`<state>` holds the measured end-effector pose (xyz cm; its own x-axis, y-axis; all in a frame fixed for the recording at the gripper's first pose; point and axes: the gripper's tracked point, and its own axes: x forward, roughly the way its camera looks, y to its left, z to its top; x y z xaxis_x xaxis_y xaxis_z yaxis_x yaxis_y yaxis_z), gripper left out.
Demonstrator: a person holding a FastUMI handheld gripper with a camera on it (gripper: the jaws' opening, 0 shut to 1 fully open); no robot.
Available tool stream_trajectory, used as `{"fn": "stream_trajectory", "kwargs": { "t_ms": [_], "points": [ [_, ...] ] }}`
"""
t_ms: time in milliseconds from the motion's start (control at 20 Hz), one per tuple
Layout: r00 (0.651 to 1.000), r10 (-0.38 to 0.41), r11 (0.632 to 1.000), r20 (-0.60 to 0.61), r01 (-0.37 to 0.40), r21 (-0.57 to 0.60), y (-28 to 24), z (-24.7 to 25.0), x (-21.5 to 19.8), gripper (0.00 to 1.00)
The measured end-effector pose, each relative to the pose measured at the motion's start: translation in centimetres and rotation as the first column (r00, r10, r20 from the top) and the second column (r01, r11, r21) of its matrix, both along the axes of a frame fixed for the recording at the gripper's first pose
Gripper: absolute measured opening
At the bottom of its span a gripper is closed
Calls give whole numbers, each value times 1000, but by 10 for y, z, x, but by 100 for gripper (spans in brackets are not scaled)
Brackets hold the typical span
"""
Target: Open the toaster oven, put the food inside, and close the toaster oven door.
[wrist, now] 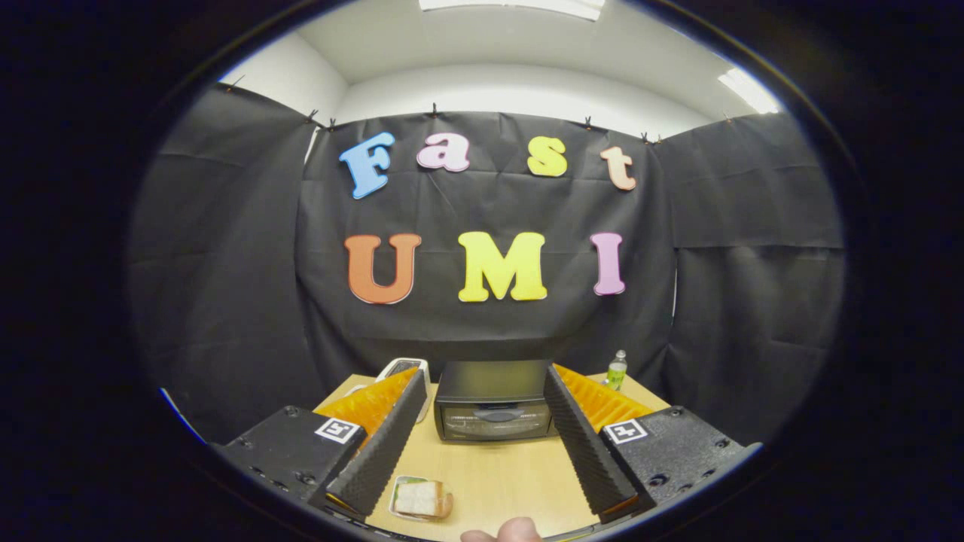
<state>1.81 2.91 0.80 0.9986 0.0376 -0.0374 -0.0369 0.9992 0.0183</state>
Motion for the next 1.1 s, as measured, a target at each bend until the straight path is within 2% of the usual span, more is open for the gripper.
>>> {"fn": "stream_trajectory", "kwargs": {
  "t_ms": [150, 350, 650, 900, 1100],
  "points": [
    [1000, 7, 1000, 10, -8, 9, 2, 10, -1, 100],
    [998, 30, 999, 57, -28, -38, 4, 26, 0, 100],
    [998, 19, 999, 53, -20, 26, -24, 20, 24, 100],
    [1000, -7, 995, -16, 8, 96, -62, -31, 85, 100],
    [997, -20, 993, -80, 29, 117, -81, -86, 158, 100]
  ]
}}
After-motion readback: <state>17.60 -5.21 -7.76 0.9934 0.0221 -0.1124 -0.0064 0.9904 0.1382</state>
